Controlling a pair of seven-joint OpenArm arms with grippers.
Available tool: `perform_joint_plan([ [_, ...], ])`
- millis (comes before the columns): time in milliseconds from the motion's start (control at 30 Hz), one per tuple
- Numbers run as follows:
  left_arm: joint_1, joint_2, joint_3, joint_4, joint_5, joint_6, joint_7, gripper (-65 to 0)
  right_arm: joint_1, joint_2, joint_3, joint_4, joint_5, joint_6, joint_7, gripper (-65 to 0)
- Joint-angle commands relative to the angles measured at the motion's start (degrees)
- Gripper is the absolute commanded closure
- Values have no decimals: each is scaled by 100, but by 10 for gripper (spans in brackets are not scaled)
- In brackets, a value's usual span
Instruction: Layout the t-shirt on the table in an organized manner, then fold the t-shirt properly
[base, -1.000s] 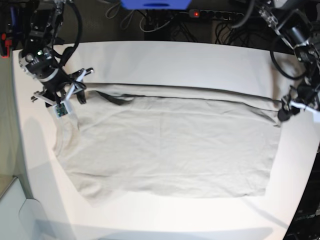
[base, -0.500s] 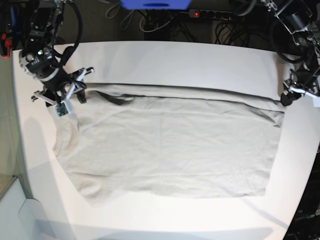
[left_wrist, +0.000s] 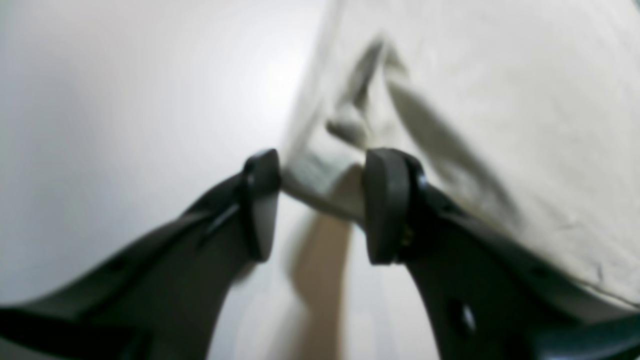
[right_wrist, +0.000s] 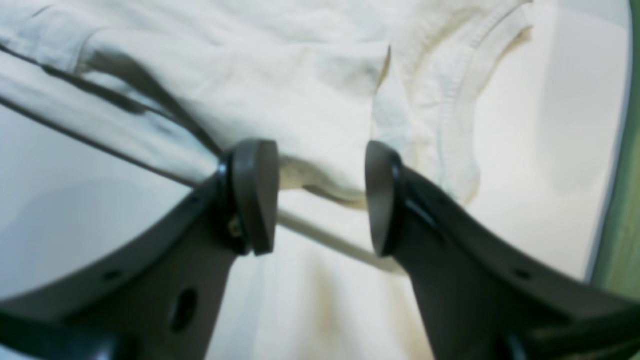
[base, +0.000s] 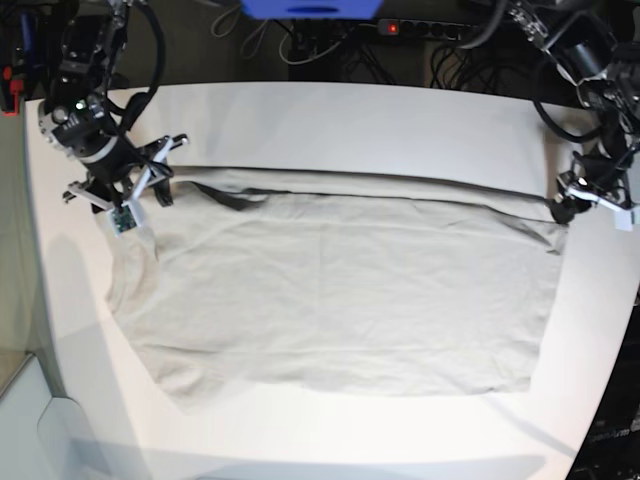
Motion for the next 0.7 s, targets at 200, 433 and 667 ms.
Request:
perform_joint_plan([
  [200,-83,-141,-8,76,-31,-49,-52,-267,44,69,24,94,39,60,123,-287],
  [433,-83,-141,-8,76,-22,-49,-52,-134,62,78,24,94,39,60,123,-288],
  [667,-83,-150,1,93,277,-49,-35,-3,53,78,-11,103,39,60,106,-288],
])
